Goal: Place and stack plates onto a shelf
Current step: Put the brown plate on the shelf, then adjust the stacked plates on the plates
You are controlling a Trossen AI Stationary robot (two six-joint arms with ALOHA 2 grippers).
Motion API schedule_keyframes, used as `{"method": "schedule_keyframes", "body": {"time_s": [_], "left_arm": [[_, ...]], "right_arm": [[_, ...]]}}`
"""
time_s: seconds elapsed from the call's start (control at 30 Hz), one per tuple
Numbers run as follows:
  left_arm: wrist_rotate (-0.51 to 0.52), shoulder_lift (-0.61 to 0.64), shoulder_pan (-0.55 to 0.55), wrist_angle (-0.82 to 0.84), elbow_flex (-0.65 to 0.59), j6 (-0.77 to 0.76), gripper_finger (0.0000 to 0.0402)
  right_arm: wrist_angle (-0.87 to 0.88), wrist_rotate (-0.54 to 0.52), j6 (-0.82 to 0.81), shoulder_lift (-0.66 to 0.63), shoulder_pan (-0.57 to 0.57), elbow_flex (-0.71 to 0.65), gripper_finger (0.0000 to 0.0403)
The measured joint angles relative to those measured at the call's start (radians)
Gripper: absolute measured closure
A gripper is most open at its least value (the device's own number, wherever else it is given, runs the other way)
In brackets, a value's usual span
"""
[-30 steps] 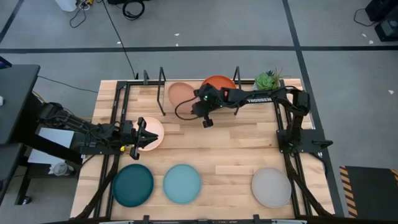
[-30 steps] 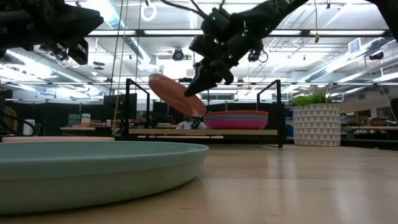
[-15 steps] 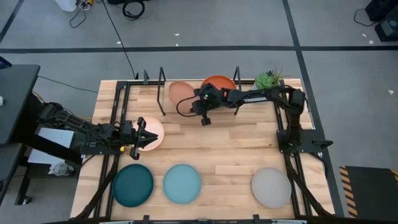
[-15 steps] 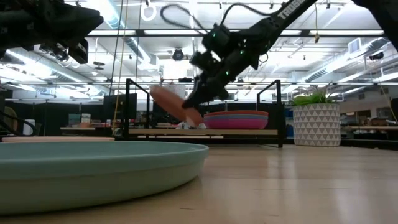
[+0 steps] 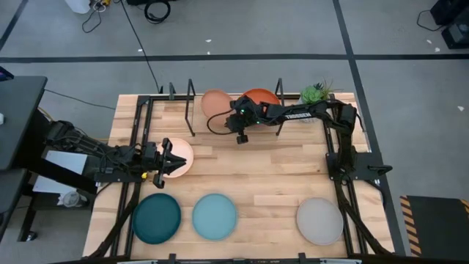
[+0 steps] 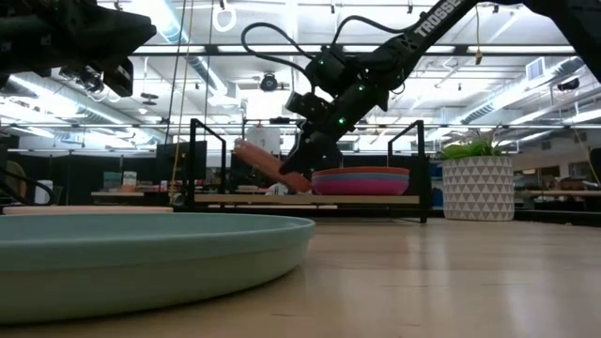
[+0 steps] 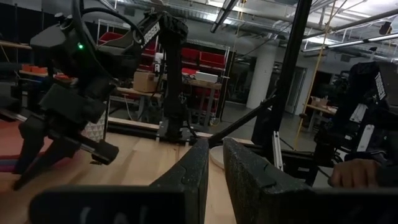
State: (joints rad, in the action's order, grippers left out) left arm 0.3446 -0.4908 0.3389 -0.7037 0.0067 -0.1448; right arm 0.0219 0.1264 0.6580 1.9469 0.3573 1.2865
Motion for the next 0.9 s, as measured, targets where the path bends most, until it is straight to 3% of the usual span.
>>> {"method": "schedule_keyframes", "body": {"time_s": [0.43,0.8,0.9], "left_arm": [[0.0,0.0,0.0,0.0,0.0,0.0,0.0347],[0.0,0.0,0.0,0.0,0.0,0.0,0.0347],[0.0,0.0,0.0,0.0,0.0,0.0,0.0347]], "right_arm": [[0.001,-0.047,-0.009,0.0,-0.008,0.0,0.0332],[0.003,-0.113,-0.017,-0.01,-0.059,0.002,0.0328],[0.081,-0.217,-0.063,-0.012,-0.084,0.041,0.0328]]}}
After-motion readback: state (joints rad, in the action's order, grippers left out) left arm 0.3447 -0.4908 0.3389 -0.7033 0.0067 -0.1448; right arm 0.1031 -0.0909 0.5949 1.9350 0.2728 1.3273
